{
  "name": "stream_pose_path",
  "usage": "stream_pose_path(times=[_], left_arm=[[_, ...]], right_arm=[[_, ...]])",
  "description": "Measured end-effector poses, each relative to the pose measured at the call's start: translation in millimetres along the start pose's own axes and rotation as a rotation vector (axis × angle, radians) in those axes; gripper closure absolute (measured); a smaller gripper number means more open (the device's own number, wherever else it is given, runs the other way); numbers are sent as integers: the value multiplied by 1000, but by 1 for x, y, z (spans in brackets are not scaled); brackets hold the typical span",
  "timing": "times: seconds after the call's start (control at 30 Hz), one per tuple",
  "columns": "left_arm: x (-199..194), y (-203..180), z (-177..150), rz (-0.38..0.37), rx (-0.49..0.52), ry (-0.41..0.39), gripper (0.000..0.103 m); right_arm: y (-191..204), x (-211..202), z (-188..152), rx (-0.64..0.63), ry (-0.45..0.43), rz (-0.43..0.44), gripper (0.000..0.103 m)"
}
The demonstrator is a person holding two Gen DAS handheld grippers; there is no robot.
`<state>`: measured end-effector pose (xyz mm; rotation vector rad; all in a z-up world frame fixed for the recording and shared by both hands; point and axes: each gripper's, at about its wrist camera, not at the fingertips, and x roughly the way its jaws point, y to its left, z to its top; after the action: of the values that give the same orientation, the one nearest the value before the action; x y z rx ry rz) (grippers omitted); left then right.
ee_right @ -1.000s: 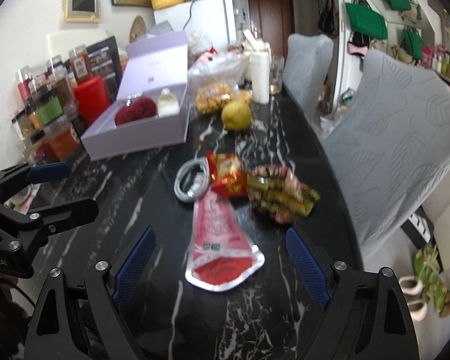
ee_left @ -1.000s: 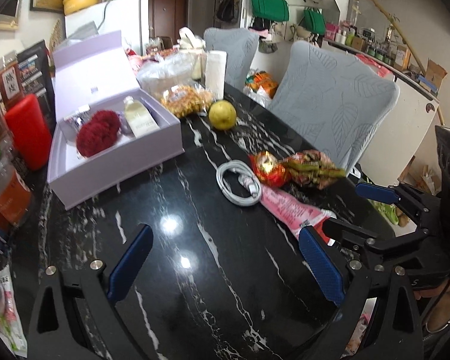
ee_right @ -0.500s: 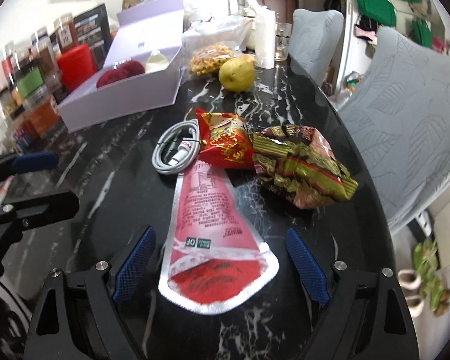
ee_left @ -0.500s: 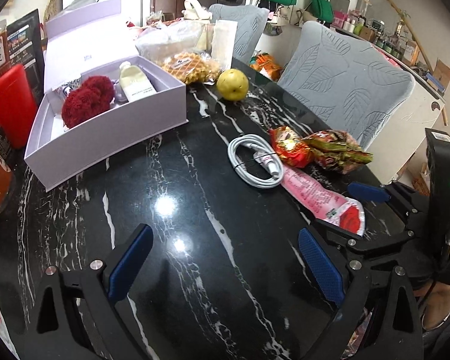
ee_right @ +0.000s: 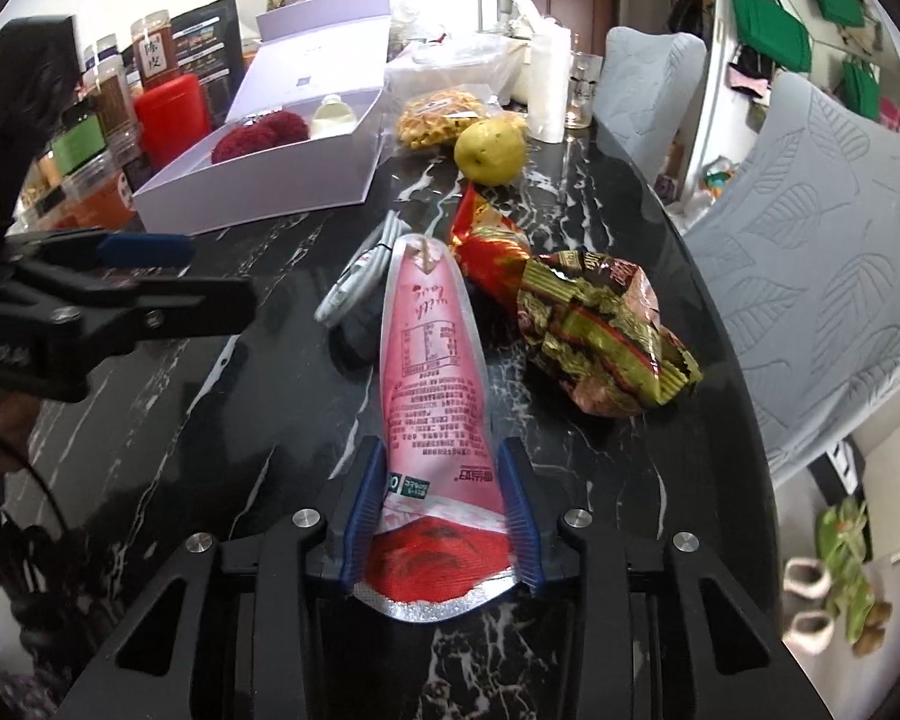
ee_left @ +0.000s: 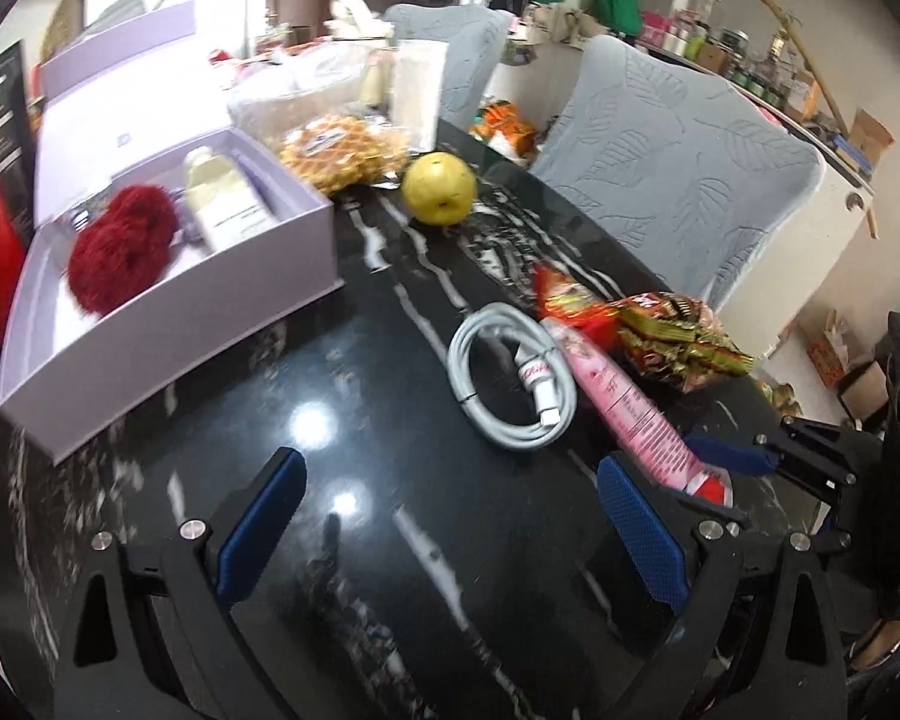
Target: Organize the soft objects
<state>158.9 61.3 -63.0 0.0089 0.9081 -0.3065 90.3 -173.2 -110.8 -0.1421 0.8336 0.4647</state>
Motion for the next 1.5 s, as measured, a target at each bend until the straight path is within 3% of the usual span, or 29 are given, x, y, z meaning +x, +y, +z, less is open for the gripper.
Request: stream_pose_path(times=[0.3,0.6,0.77,0.9,1.13,1.43,1.47,1.5], left_arm=[[31,-22,21,-23,104,56,4],[56,-27,25,-59,86,78,4],[69,-31,27,-4,101,96,20],[70,-37,26,33,134,66,49],[64,-45,18,3,161,68,50],[34,-30,-11,16,88,65,50],[30,-27,-14,20,79,63,50],[25,-24,-17,25,71,61,50]], right_arm=[[-10,-7,-3,41,24,11,66],[-21,-12,-7,93,18,29,66],[-22,-11,-7,88,18,29,65],[-23,-13,-8,88,15,31,65],[-21,-12,-7,85,13,20,65],[-8,-13,-4,53,2,23,65],[-6,-13,-4,47,0,24,66],[-3,-14,-3,42,-5,26,73]])
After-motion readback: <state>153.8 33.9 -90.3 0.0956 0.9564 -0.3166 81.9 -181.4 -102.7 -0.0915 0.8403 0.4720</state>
